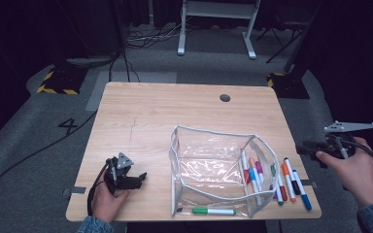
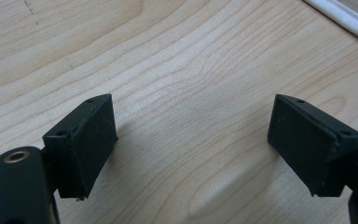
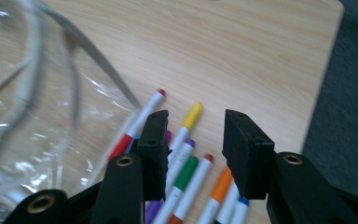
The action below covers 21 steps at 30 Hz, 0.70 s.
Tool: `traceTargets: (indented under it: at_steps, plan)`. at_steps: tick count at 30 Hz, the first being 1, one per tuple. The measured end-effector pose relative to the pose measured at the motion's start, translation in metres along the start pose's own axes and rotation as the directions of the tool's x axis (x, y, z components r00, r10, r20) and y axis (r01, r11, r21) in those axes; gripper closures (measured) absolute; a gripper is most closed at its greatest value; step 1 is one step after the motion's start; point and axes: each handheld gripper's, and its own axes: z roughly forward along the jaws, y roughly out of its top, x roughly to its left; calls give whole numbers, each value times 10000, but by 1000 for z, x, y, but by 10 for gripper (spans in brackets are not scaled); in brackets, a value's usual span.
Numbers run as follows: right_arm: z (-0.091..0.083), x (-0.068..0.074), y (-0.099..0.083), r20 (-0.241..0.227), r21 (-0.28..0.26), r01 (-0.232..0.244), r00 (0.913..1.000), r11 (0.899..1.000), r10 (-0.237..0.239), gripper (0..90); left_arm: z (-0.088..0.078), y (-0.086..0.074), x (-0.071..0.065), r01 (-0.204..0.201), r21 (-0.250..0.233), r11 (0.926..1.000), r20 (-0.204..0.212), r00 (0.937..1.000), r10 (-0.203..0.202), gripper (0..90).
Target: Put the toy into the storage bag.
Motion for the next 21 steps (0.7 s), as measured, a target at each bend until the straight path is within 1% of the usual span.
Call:
traceTargets:
  at_steps: [1,4,7,9,12,13,16,18,20,21]
  plan:
    - [1,-6,-7,171,104,-139,9998,9998,138,620,0,0,-2,101,-28,9999,-94,9999,-101,157]
    - [6,-19,-28,517,425,-604,9970,9973,582,629,0,-1,-1,89,-67,9999,-59,9999,-90,154]
    - [13,-29,-47,818,740,-858,9935,9936,797,633,-1,-1,-1,81,-63,9999,-60,9999,-82,151]
    - [19,-34,-59,868,934,-1077,9912,9898,997,636,-1,-1,-1,67,-58,10000,-68,10000,-67,151]
    - [30,-37,-76,992,1369,-1449,9863,9799,1319,637,-1,-1,-1,65,-58,10000,-71,10000,-65,150]
    - [34,-38,-82,1044,1492,-1486,9855,9776,1339,637,-1,-1,-1,66,-59,10000,-71,10000,-66,150]
    - [47,-39,-98,1111,1936,-1724,9820,9658,1530,637,-1,-1,-1,66,-58,10000,-71,10000,-66,150]
    - [56,-40,-109,1076,2224,-1863,9803,9570,1658,637,-1,-1,-1,68,-50,10000,-76,9999,-69,149]
    - [62,-41,-117,1098,2401,-1966,9785,9506,1746,638,0,-1,-1,132,44,9999,-141,9998,-131,130]
    - [64,-41,-120,1076,2531,-2036,9775,9458,1817,638,1,-1,-1,183,119,9998,-184,9997,-180,101]
